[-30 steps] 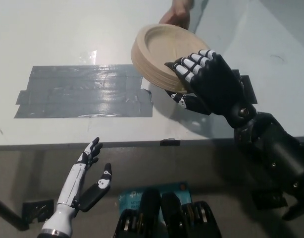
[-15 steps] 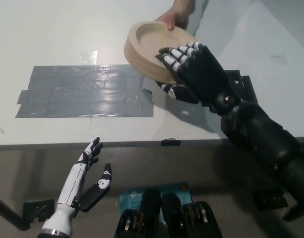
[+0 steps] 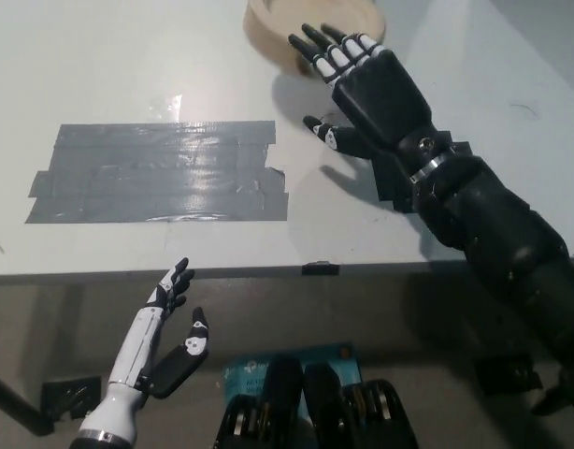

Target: A stack of plates is kept in the middle of the desk close to the robot and the robot grabs the stack with its right hand, picks it up and hands it to a person.

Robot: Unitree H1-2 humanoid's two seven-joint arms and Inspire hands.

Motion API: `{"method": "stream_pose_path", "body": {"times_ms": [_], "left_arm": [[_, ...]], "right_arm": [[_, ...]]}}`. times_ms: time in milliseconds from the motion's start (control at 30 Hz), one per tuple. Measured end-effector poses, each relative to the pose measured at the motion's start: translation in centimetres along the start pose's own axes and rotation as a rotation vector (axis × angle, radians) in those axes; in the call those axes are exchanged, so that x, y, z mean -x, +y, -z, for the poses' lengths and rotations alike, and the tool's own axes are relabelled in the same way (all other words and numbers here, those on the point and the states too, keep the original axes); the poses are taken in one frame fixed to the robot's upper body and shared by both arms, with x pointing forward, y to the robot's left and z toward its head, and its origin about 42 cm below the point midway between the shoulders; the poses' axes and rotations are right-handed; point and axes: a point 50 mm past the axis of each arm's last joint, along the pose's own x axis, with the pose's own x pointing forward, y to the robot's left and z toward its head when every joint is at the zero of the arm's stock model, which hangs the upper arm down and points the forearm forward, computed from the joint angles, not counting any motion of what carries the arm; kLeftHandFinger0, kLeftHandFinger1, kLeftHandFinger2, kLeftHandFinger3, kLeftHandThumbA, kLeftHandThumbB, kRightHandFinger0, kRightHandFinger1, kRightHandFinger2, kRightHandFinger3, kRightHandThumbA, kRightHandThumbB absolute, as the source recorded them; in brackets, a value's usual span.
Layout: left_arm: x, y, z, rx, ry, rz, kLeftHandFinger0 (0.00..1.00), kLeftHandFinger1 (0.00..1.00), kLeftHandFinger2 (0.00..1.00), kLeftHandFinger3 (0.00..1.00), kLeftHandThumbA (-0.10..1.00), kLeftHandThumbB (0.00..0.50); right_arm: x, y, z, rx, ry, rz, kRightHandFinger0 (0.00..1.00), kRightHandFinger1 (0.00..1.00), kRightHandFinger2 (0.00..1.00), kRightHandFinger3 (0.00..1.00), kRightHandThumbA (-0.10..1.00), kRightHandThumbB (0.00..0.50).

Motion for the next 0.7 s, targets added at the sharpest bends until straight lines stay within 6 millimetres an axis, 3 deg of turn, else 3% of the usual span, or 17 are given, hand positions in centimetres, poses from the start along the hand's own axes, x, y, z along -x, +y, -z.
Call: {"method": "stream_pose_path", "body": {"times_ms": [200,367,400,533,700], "left_arm": [[0.0,0.0,0.0,0.000,0.000,0.000,1.00,1.00,0.99,1.00,0.26,0.000],[-0.1,0.0,0.0,0.000,-0.001,0.000,1.00,1.00,1.00,1.00,0.29,0.000],[-0.1,0.0,0.0,0.000,-0.001,0.000,1.00,1.00,1.00,1.00,0.34,0.000],[-0.2,0.0,-0.1,0.000,-0.002,0.000,1.00,1.00,1.00,1.00,0.32,0.000],[-0.2,0.0,0.0,0.000,0.002,0.000,1.00,1.00,1.00,1.00,0.27,0.000]], "right_arm": [[0.6,-0.3,-1.5,-0.058,0.000,-0.037,1.00,1.00,1.00,1.00,0.87,0.500],[1.6,-2.1,-2.7,-0.119,-0.007,-0.022,1.00,1.00,1.00,1.00,0.93,0.500],[1.7,-2.4,-2.8,-0.122,-0.008,-0.017,1.00,1.00,1.00,1.00,1.00,0.500],[2.7,-4.2,-3.0,-0.145,-0.016,0.017,1.00,1.00,1.00,1.00,0.99,0.500],[6.0,-6.1,-3.9,-0.192,-0.012,0.060,1.00,1.00,1.00,1.00,0.95,0.500]]}}
